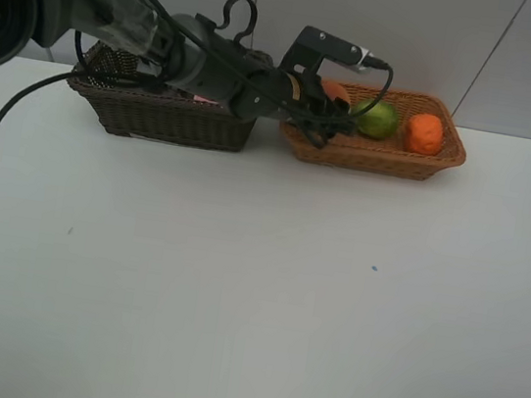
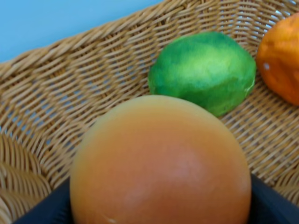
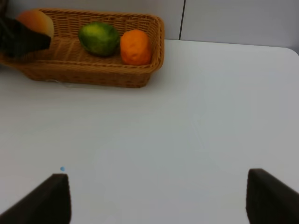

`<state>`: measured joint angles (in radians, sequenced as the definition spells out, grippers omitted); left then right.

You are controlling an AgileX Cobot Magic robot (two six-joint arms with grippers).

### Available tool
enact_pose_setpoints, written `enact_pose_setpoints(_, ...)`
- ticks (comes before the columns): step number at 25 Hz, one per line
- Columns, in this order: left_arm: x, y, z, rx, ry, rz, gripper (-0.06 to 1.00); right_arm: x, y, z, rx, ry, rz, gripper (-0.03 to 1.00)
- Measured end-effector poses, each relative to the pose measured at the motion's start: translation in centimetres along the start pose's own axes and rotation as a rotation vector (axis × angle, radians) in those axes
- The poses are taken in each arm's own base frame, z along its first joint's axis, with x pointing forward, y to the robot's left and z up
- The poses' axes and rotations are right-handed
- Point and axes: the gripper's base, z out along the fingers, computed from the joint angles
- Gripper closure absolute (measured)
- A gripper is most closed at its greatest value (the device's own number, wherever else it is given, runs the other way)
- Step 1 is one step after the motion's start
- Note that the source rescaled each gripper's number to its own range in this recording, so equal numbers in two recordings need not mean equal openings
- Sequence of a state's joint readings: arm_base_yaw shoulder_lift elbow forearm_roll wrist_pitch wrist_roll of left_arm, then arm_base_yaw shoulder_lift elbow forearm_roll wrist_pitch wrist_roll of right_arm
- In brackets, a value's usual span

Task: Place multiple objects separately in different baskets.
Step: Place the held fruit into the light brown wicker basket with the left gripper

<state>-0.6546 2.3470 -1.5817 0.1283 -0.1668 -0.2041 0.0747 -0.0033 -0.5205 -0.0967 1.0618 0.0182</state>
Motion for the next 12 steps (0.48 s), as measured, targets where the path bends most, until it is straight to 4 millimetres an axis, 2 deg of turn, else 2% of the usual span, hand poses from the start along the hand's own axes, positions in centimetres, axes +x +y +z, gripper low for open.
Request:
enact_pose_setpoints(9, -0.37, -0.05, -0.07, 0.005, -0.025, 0.000, 0.29, 0.00, 0.00, 0.00, 0.000, 0.000, 0.000, 0.21)
enact_pose_setpoints(12, -0.37, -0.05, -0.07, 0.005, -0.025, 0.000, 0.07, 0.00, 0.00, 0.00, 0.000, 0.000, 0.000, 0.21)
